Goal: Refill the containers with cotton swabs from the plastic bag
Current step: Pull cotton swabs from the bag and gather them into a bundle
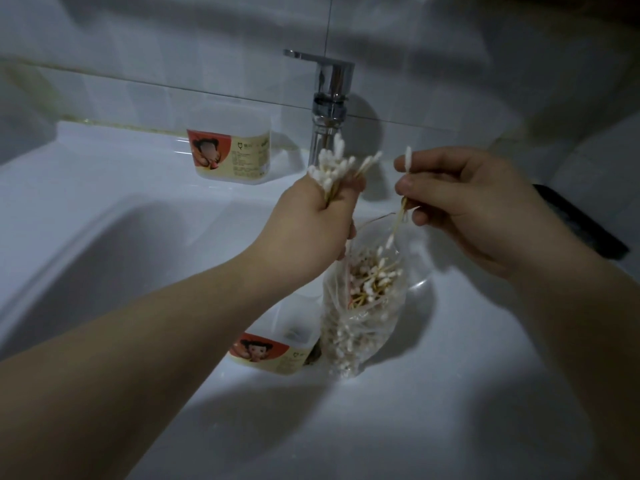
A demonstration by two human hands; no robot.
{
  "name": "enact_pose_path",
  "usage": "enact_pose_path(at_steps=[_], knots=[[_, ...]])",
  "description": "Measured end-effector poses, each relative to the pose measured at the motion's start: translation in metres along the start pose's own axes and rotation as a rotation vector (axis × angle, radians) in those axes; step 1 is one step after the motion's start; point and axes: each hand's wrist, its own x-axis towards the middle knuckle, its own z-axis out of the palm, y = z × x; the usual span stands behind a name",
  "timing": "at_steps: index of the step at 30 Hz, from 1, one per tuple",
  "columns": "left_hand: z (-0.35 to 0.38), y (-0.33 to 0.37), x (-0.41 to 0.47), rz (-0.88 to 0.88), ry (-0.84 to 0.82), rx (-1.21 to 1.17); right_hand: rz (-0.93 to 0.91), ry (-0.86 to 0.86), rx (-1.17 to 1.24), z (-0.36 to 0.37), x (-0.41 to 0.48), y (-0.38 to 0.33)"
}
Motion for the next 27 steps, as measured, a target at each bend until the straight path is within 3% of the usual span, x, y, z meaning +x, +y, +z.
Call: enact_pose_path(at_steps=[5, 9, 19, 27], knots=[[0.0, 0.005, -0.002, 0.034, -0.021, -0.061, -0.102, -0.006, 0.024, 0.006, -0.002, 0.0], [0.0, 0.01, -0.007, 0.111, -0.182, -0.085, -0.174, -0.001, 0.005, 0.01, -0.005, 0.001], [0.0, 0.011, -0.009, 0.006, -0.264, -0.219, -0.296, 0.052, -0.144, 0.017, -0.011, -0.001], [0.002, 0.016, -0.013, -0.104, -0.288, -0.089, -0.344, -0.177, -0.213, 0.02, -0.014, 0.005]])
